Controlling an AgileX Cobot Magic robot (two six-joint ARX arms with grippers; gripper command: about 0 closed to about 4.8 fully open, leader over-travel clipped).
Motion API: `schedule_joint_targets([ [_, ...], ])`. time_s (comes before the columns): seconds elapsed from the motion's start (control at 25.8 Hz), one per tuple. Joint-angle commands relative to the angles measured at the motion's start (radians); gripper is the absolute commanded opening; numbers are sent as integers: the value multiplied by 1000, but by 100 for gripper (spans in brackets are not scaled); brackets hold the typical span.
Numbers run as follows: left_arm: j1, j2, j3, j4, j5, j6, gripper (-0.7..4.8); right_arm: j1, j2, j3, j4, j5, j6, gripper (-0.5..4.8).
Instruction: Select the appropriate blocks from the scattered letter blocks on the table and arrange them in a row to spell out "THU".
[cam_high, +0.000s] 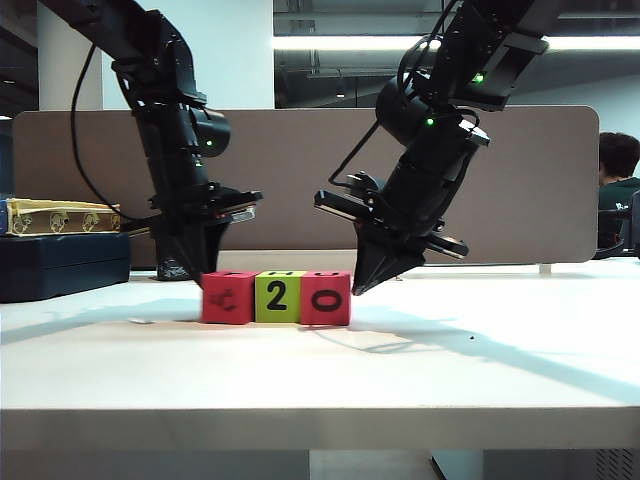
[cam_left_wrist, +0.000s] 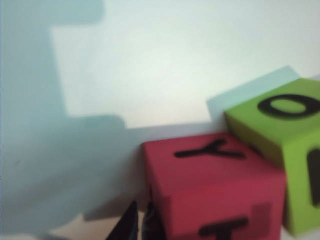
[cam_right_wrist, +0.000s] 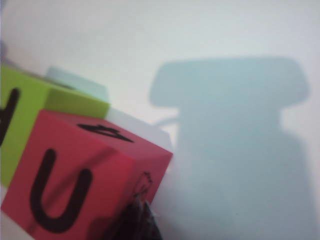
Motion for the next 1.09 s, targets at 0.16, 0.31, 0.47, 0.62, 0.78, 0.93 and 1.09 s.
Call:
schedule_joint_targets([
  [0.16,-24,1,3,21,17,-4,16,3,-5,5,20,-43,1,-9],
  [0.31,-24,5,3,20,-5,-4,17,3,-5,5,19,-33,1,-9],
  [0.47,-24,5,3,29,-162,-24,18,3,-6,5,21,11,-4,-9],
  [0.62,-23,5,3,45,-250,-26,27,2,-6,5,22,31,-10,-9],
  [0.78,-23,5,3,69,-282,-31,63,2,-7,5,21,91,-16,-9],
  [0.93,-23,0,5,96,-373,-24,103,0,-26,5,14,161,-40,-9],
  [1.09,-23,-30,5,111,-447,-18,101,1,-49,90,-61,186,-76,-9],
])
